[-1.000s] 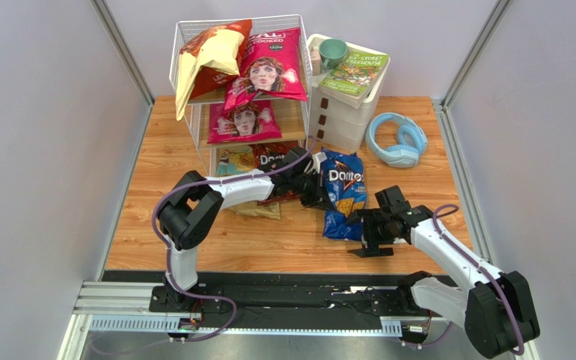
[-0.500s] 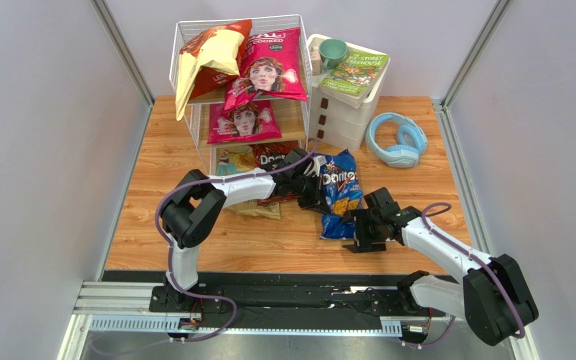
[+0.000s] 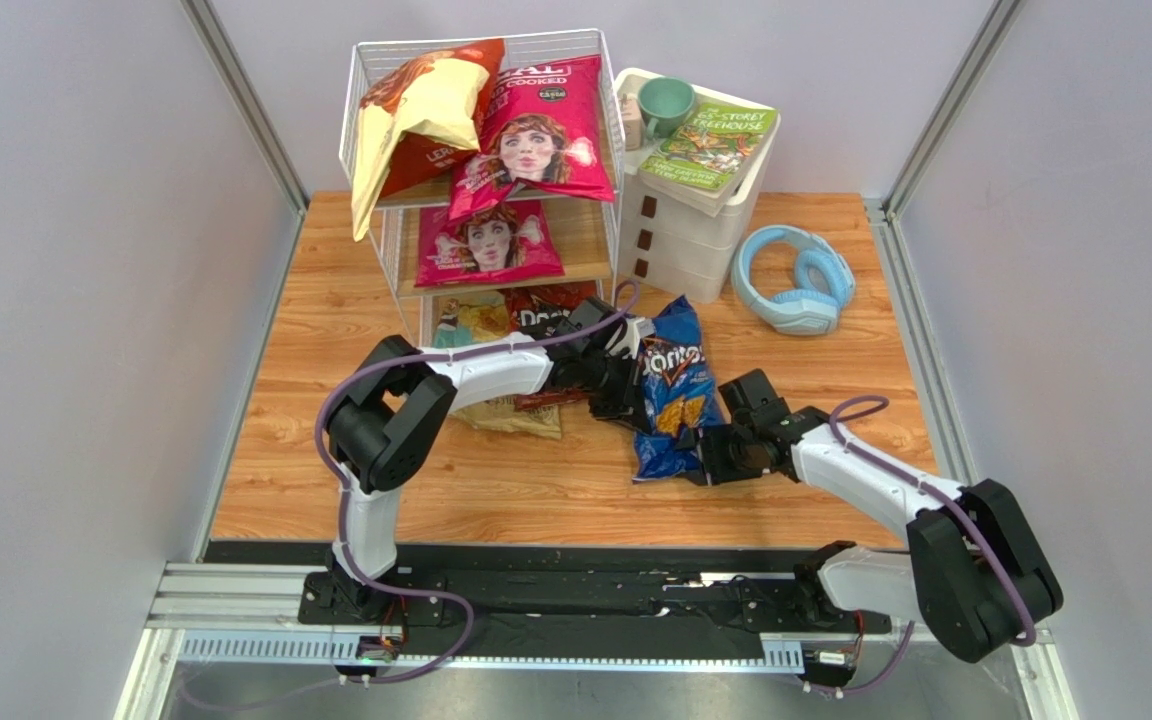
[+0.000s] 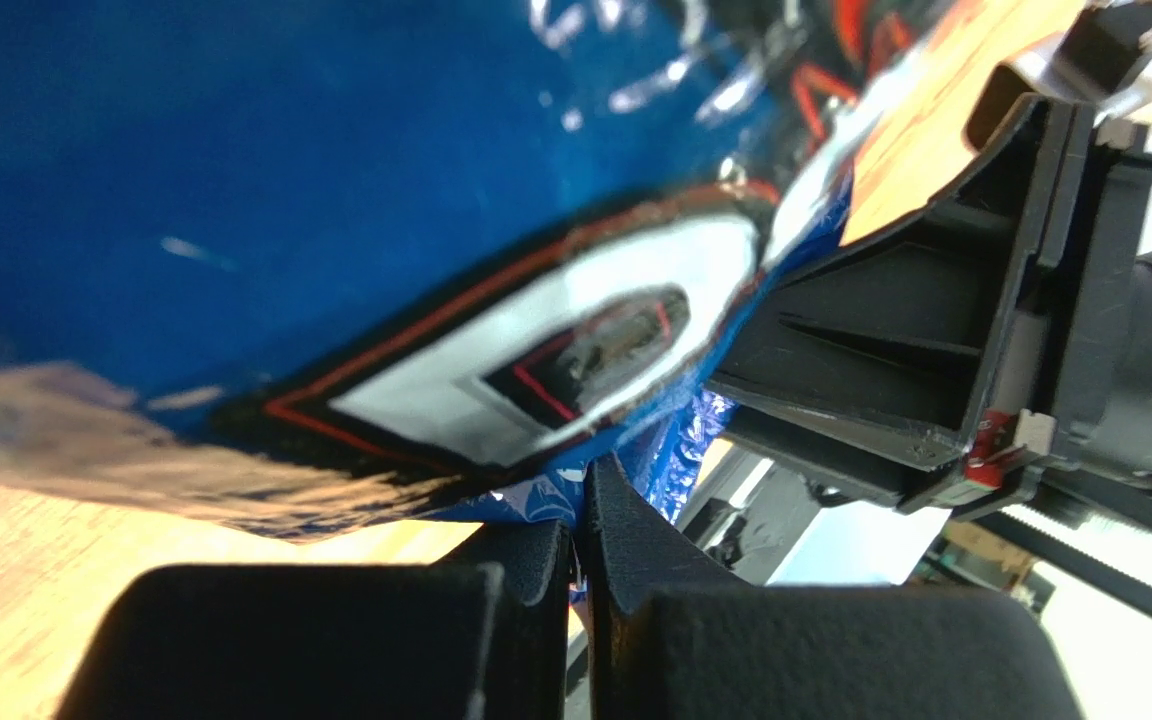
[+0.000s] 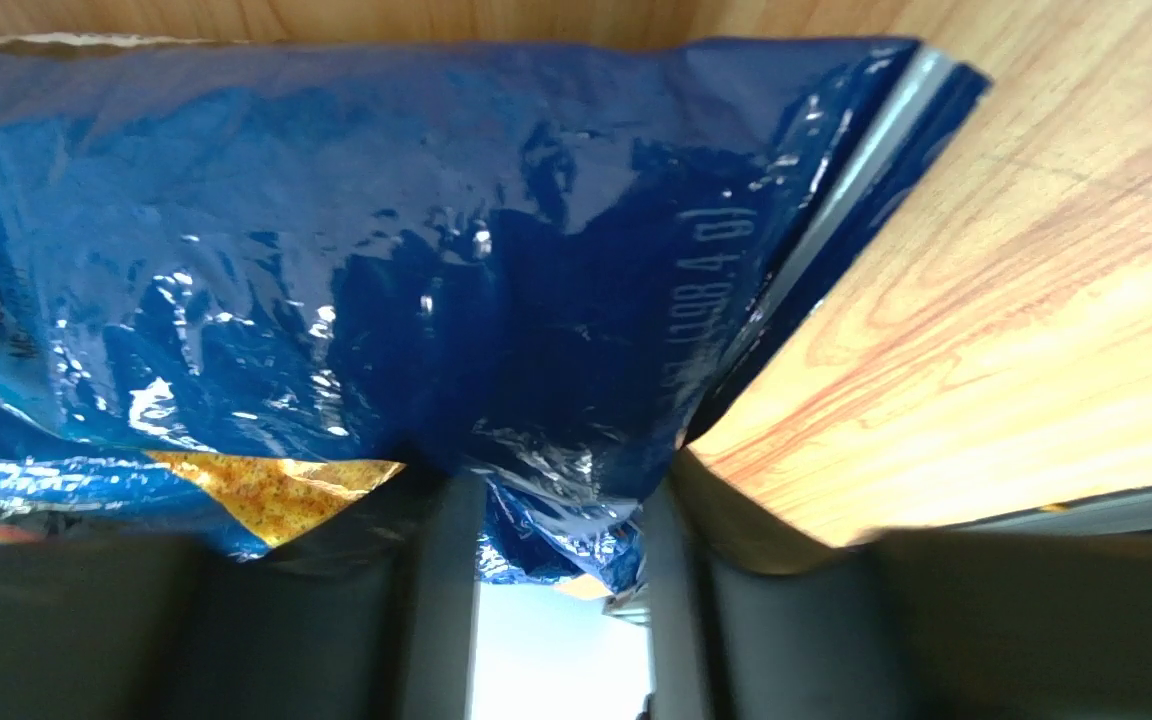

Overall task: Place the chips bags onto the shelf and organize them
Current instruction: Pick up the potato chip from the center of the board.

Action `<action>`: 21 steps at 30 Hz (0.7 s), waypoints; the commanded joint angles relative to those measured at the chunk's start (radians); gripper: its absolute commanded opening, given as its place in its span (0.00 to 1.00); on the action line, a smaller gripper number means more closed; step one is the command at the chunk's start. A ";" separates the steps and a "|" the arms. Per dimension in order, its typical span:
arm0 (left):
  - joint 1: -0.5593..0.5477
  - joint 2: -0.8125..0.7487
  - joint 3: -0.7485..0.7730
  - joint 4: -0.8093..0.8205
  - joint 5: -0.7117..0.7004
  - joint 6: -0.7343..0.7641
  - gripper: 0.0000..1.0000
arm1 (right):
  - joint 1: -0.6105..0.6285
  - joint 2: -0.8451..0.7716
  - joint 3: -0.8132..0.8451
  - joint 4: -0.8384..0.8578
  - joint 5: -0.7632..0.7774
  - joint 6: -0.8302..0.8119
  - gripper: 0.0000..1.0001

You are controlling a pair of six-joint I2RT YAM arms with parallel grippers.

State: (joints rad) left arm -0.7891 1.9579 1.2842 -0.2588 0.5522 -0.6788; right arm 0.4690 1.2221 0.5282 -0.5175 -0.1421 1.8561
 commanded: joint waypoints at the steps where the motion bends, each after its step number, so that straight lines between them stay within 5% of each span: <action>1: -0.012 -0.002 0.052 -0.092 0.074 0.073 0.00 | -0.004 0.065 0.050 -0.131 0.091 -0.089 0.26; 7: -0.004 -0.011 0.083 -0.143 0.048 0.120 0.12 | -0.003 -0.010 0.027 -0.197 0.099 -0.146 0.00; 21: 0.011 -0.240 0.115 -0.272 -0.138 0.193 0.61 | -0.016 -0.357 0.098 -0.423 0.158 -0.322 0.00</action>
State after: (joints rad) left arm -0.7944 1.8439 1.3689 -0.5022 0.4709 -0.5022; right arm 0.4652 0.9237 0.5976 -0.8890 -0.0223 1.5894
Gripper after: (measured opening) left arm 0.575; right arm 0.043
